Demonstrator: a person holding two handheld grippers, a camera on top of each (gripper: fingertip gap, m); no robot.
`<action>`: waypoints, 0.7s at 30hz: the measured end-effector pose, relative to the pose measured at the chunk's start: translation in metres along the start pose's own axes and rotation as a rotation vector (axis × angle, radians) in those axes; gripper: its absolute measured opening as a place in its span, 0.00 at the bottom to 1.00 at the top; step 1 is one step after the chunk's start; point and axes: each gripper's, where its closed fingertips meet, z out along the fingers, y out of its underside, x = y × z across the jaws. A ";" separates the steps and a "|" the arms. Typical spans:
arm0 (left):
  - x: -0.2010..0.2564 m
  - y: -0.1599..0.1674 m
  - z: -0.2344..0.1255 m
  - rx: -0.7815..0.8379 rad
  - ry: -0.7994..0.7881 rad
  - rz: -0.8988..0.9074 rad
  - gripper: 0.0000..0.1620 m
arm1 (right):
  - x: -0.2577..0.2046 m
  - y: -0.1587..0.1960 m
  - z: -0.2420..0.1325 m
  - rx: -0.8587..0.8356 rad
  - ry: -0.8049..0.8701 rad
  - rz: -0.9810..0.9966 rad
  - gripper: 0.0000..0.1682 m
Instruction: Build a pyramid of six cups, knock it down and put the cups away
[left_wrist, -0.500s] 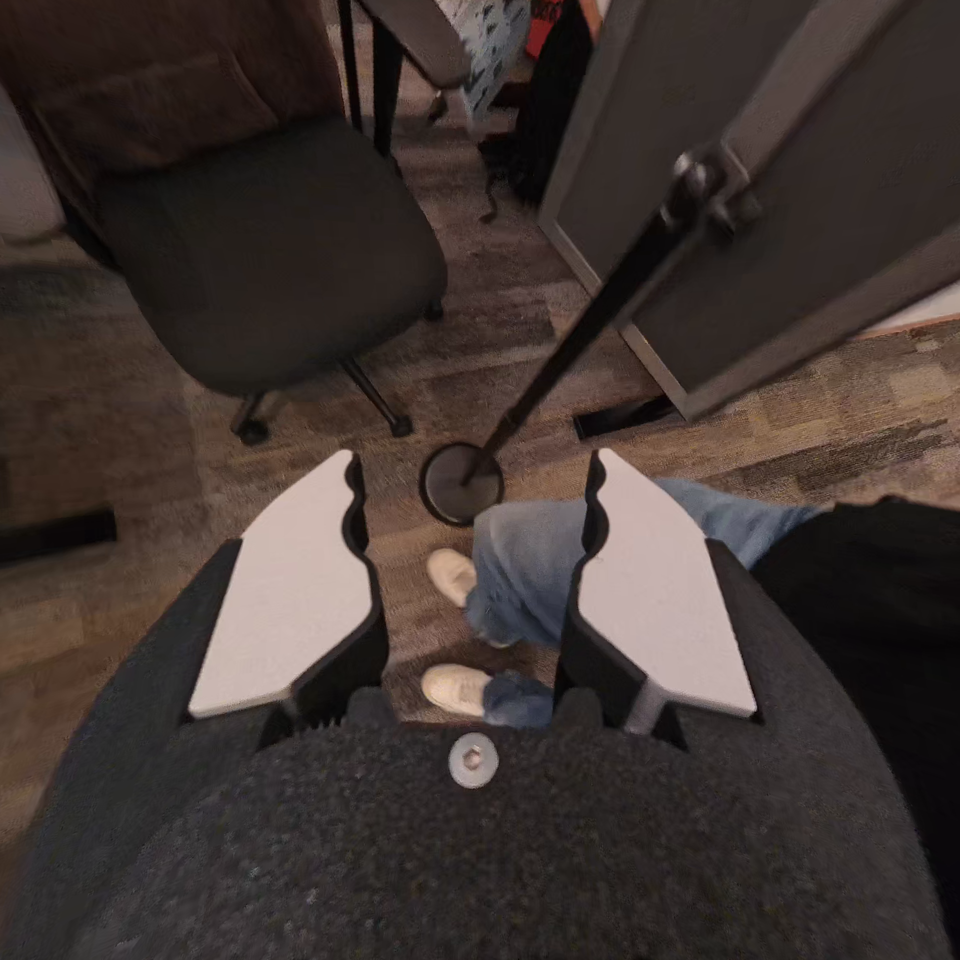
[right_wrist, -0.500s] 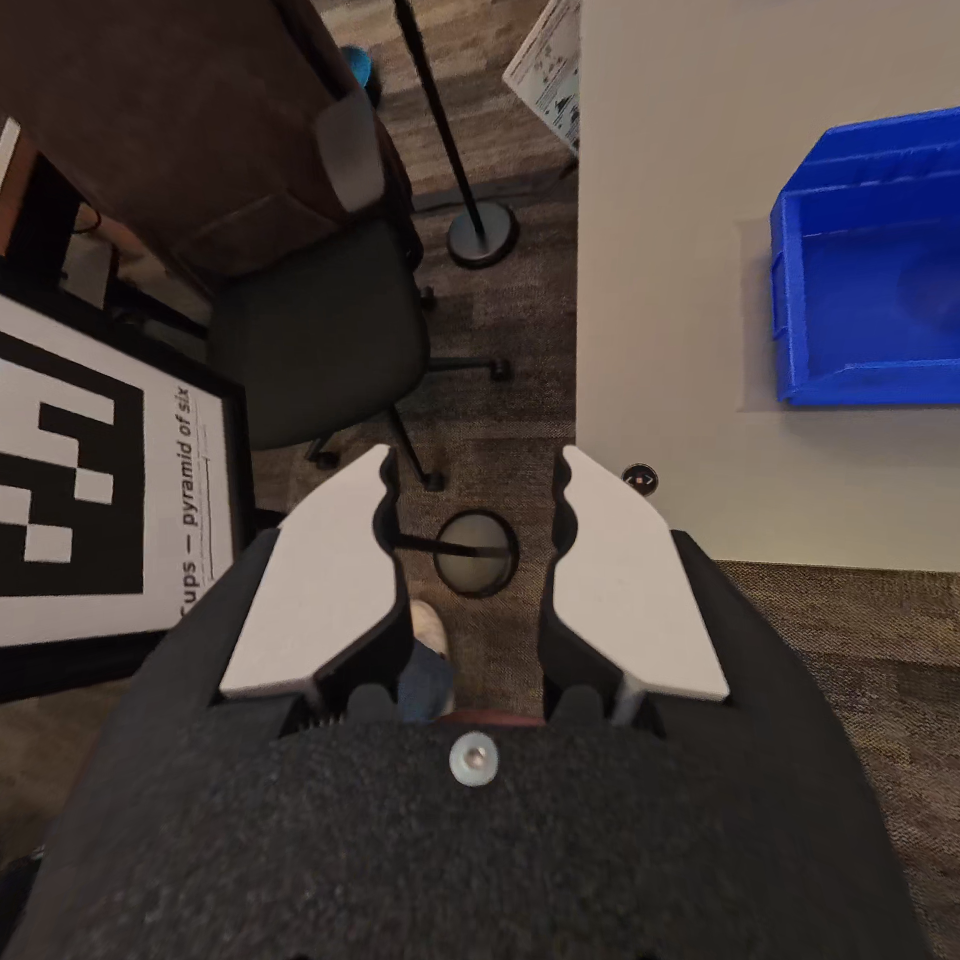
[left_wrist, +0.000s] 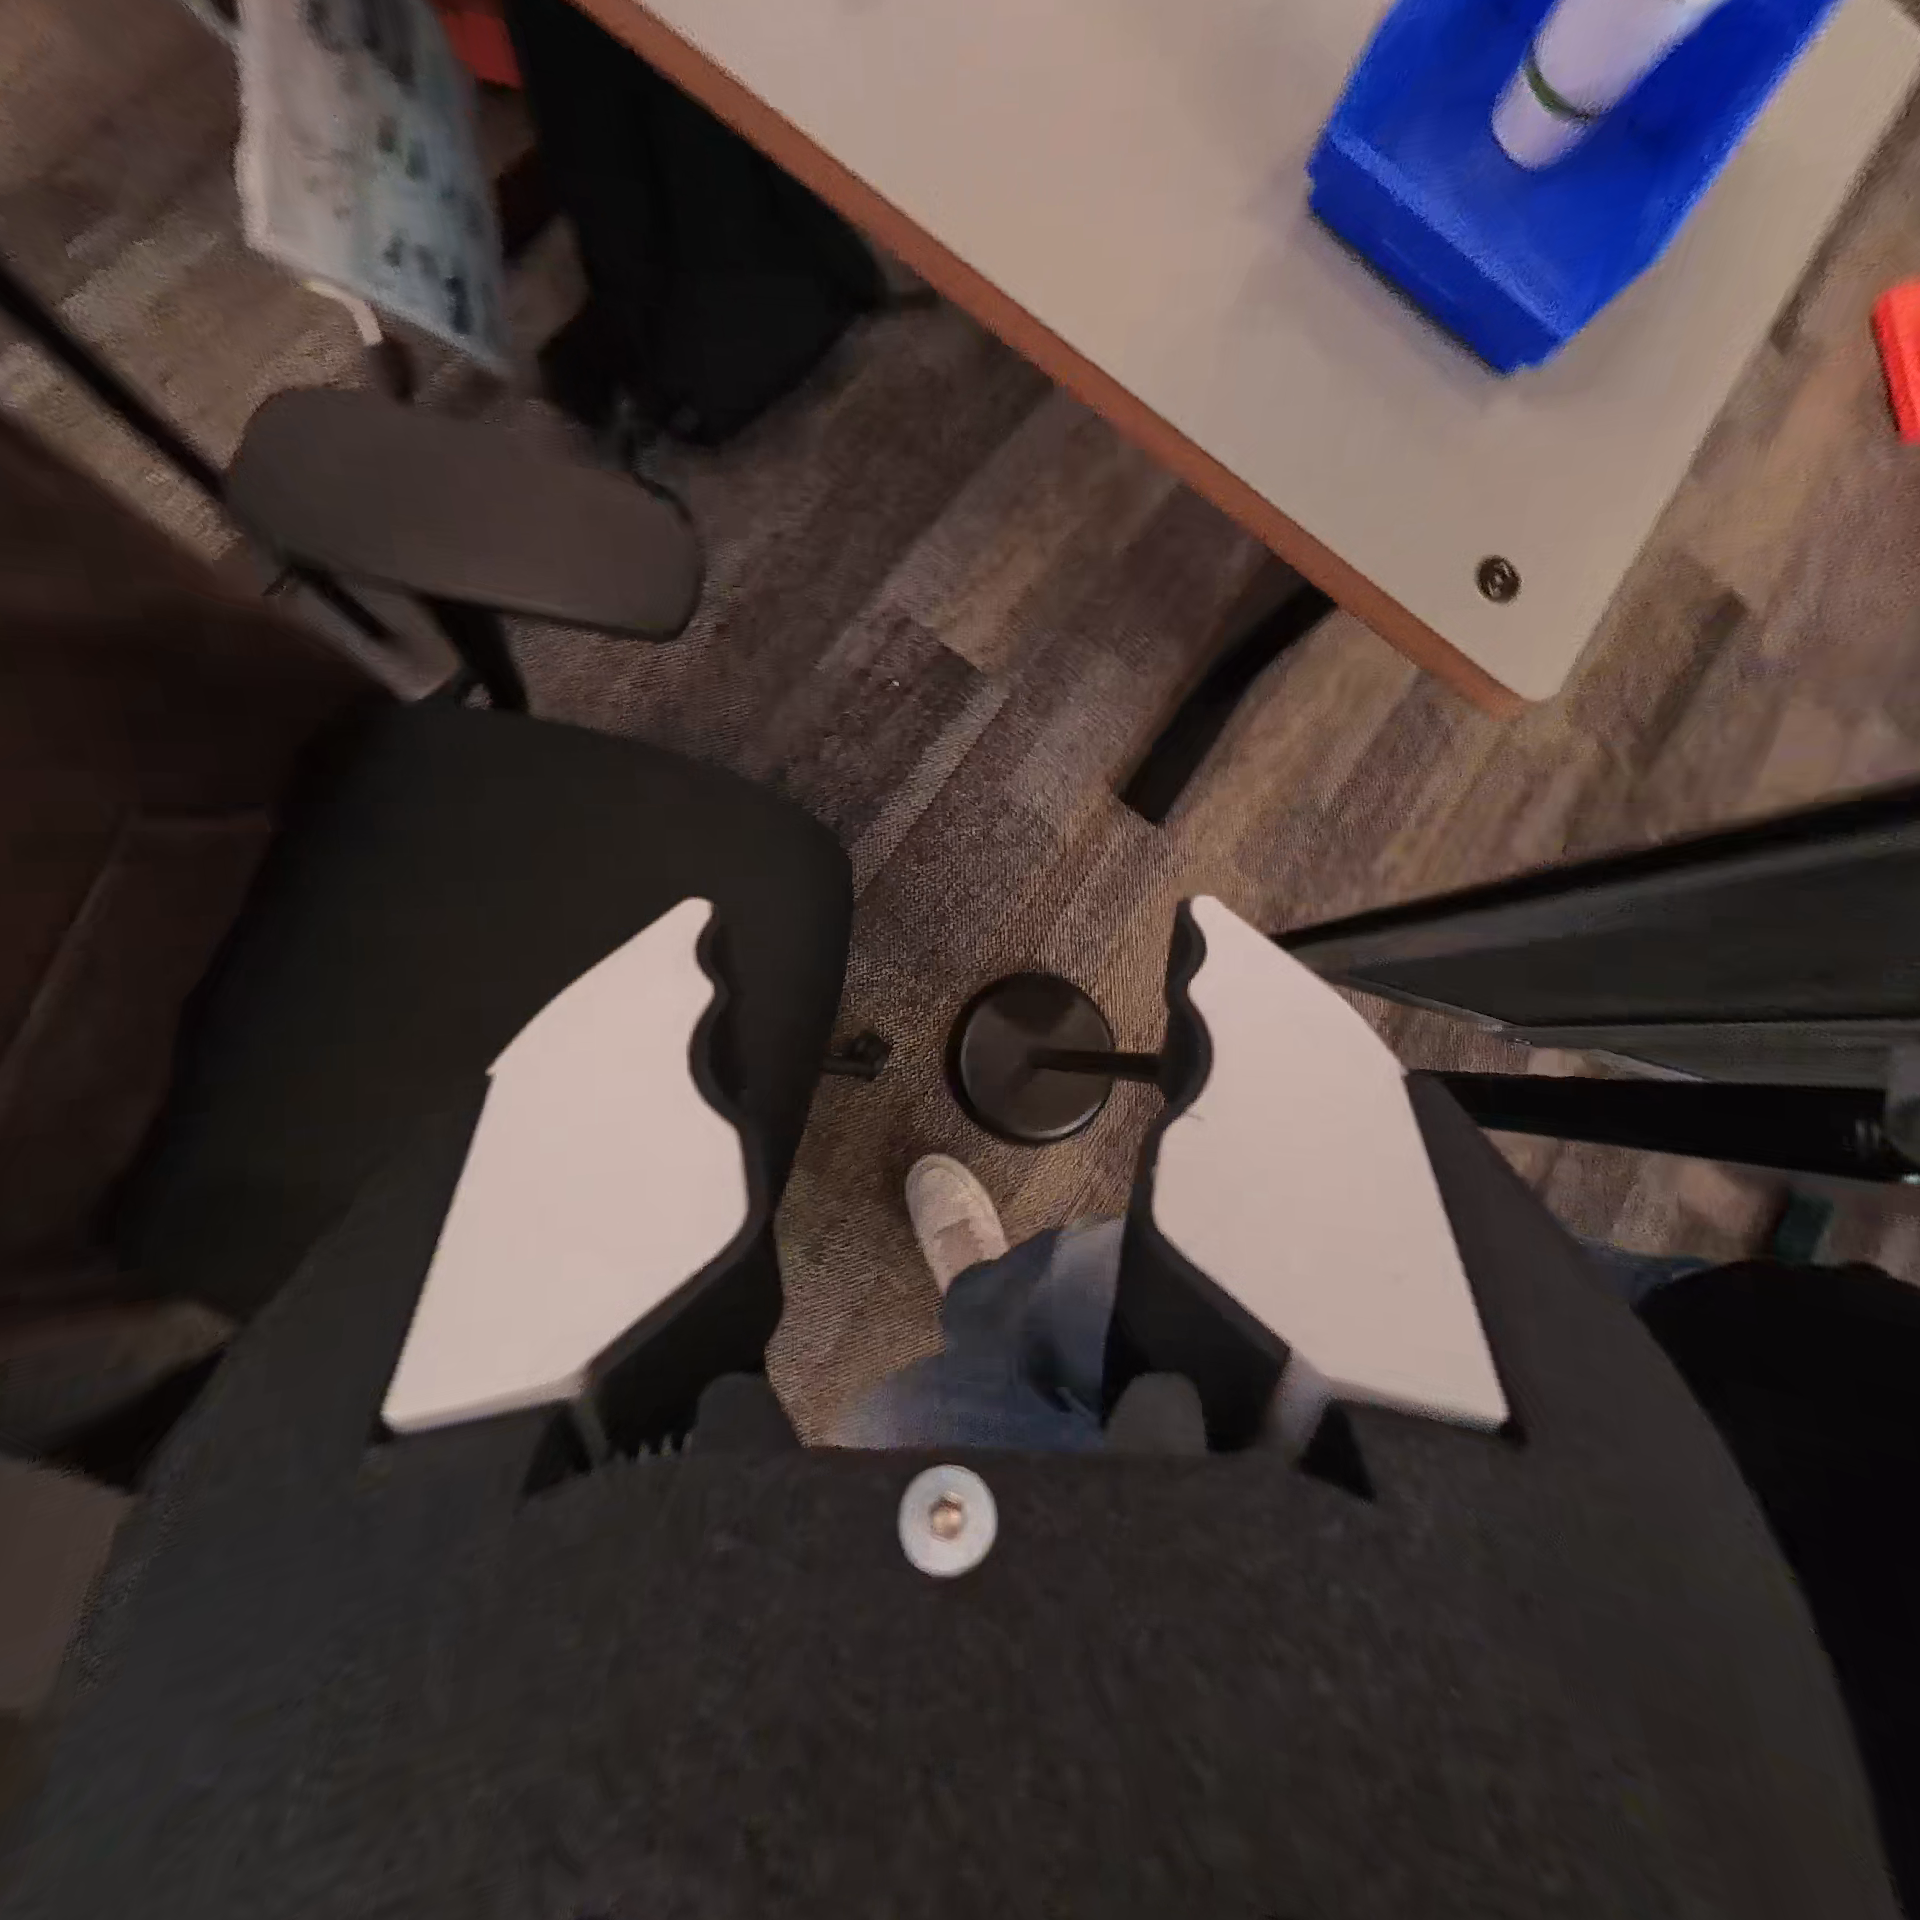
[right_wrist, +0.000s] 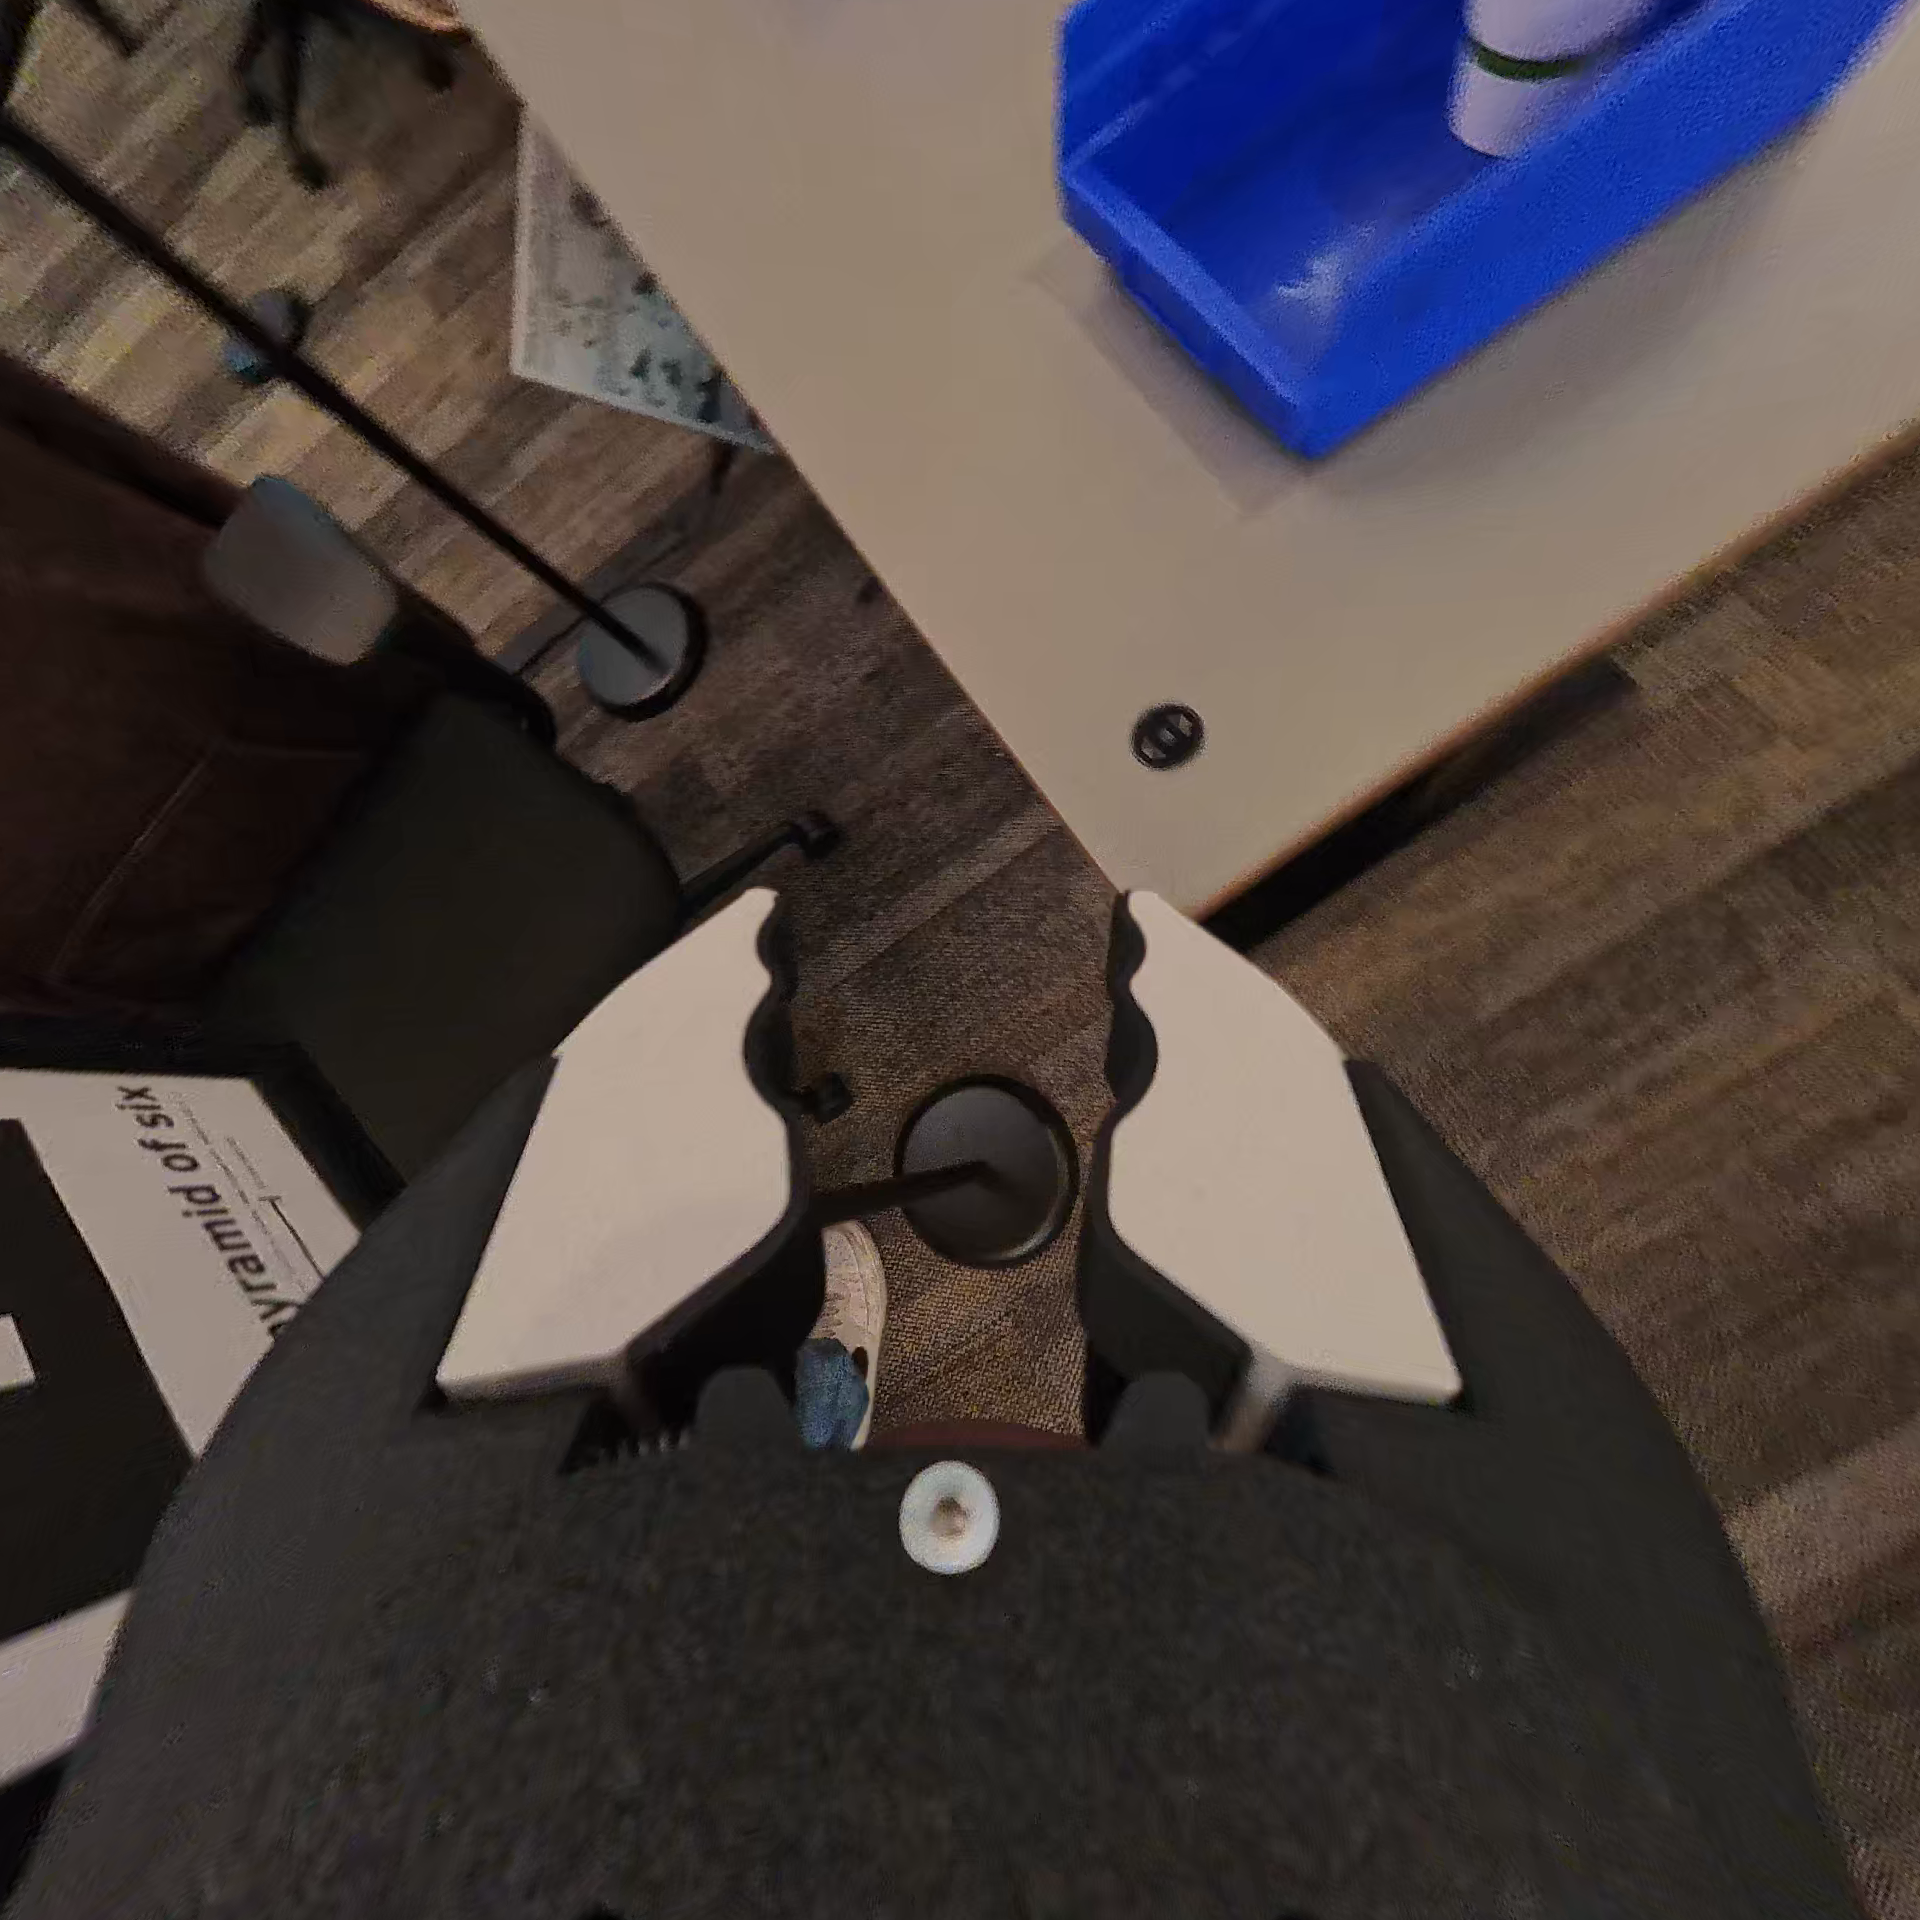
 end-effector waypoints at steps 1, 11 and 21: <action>-0.001 -0.015 0.014 -0.024 0.035 0.045 0.49 | 0.007 0.010 -0.015 0.015 0.042 0.027 0.33; 0.069 -0.151 0.143 -0.149 0.392 0.560 0.47 | 0.041 0.179 -0.164 0.185 0.511 0.582 0.31; 0.176 -0.144 0.243 -0.128 0.813 0.889 0.46 | 0.006 0.195 -0.203 0.464 0.787 0.576 0.33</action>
